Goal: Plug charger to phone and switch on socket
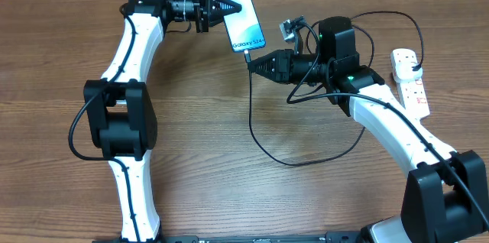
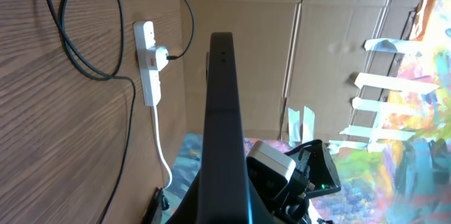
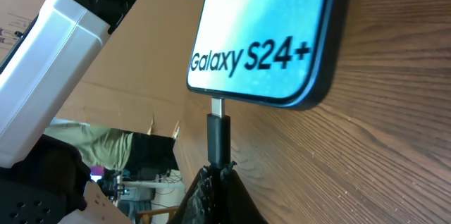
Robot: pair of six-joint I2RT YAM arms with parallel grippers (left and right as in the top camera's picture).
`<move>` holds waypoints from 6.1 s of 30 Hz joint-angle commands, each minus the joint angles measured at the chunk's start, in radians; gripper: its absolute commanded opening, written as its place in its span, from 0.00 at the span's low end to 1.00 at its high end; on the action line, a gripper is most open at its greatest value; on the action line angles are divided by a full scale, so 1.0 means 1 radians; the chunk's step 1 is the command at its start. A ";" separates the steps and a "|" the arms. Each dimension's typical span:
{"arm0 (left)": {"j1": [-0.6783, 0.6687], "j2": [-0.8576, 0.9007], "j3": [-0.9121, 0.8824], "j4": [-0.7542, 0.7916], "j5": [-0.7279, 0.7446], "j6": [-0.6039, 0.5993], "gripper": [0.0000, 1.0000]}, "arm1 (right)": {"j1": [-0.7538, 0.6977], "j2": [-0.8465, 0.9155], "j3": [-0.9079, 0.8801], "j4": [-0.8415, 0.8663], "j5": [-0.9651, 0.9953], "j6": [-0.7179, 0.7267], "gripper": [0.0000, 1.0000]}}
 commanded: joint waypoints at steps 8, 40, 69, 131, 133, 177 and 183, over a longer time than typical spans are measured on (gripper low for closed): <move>-0.001 0.001 0.012 0.006 0.076 -0.003 0.04 | -0.016 -0.021 0.022 0.005 0.016 -0.011 0.04; -0.004 0.001 0.012 0.005 0.076 0.009 0.04 | -0.046 -0.021 0.023 0.034 0.013 0.005 0.04; 0.018 0.001 0.012 0.009 0.076 0.052 0.04 | -0.028 -0.021 0.022 -0.024 0.017 0.003 0.04; -0.008 0.001 0.012 0.008 0.069 0.129 0.04 | 0.006 -0.021 0.022 -0.026 0.040 0.004 0.04; -0.008 0.001 0.012 0.008 0.073 0.129 0.04 | 0.006 -0.021 0.022 -0.025 0.040 0.004 0.04; 0.156 0.001 0.012 0.140 0.040 0.038 0.04 | -0.029 0.038 0.072 -0.269 0.307 0.000 0.30; 0.206 0.001 0.012 0.140 0.040 0.039 0.04 | 0.026 0.214 0.319 -0.482 0.435 -0.100 0.31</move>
